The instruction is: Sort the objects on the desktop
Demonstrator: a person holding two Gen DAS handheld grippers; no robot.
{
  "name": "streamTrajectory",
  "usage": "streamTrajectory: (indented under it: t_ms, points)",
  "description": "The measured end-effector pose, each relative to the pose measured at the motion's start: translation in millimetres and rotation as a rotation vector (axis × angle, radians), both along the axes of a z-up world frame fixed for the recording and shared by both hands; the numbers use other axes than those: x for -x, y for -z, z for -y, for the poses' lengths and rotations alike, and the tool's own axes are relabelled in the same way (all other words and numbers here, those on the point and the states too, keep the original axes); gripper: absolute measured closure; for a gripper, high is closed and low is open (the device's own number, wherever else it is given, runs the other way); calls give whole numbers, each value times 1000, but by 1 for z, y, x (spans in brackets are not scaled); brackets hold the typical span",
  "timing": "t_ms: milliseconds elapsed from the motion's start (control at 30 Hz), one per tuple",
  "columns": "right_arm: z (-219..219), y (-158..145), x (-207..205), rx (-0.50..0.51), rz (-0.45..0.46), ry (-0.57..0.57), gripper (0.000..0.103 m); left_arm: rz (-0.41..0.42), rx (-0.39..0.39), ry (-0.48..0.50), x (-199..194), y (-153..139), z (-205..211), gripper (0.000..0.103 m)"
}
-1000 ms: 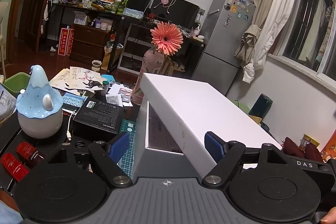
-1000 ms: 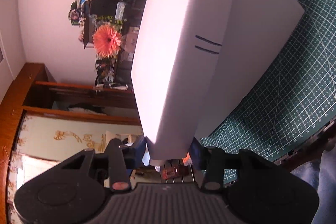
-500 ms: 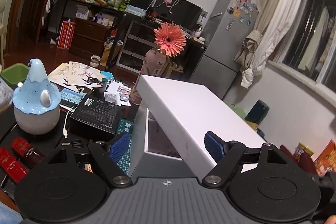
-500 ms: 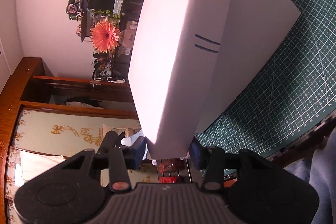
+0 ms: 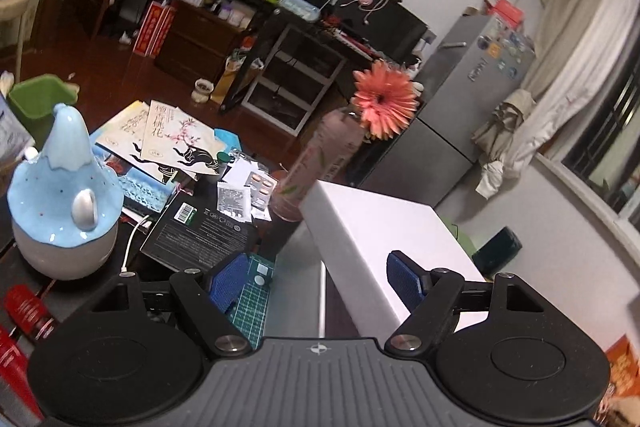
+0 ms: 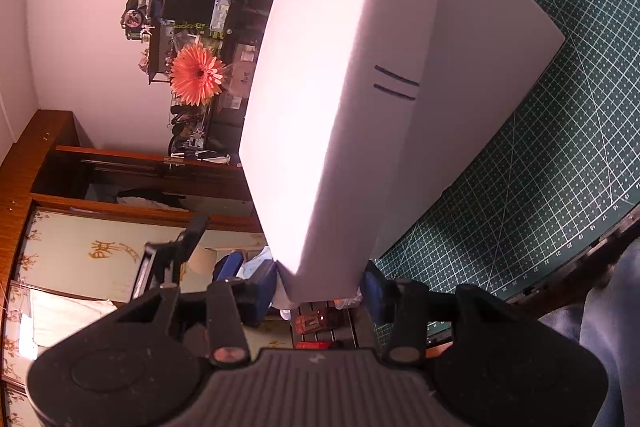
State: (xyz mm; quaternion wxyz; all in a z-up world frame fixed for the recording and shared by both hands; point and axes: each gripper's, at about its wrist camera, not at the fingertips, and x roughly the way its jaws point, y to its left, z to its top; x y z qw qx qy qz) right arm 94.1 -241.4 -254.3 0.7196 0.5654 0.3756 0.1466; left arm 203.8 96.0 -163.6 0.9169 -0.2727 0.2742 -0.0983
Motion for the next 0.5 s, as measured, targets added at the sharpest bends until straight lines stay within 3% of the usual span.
streamTrajectory:
  t_ms: [200,500]
  points:
    - [3,0,3,-6,-9,-3,59,10,29,2,-28,8,-5,33]
    - [3,3,3,-23,-20,-21,59,-4,292,70,-63,31,-13,33]
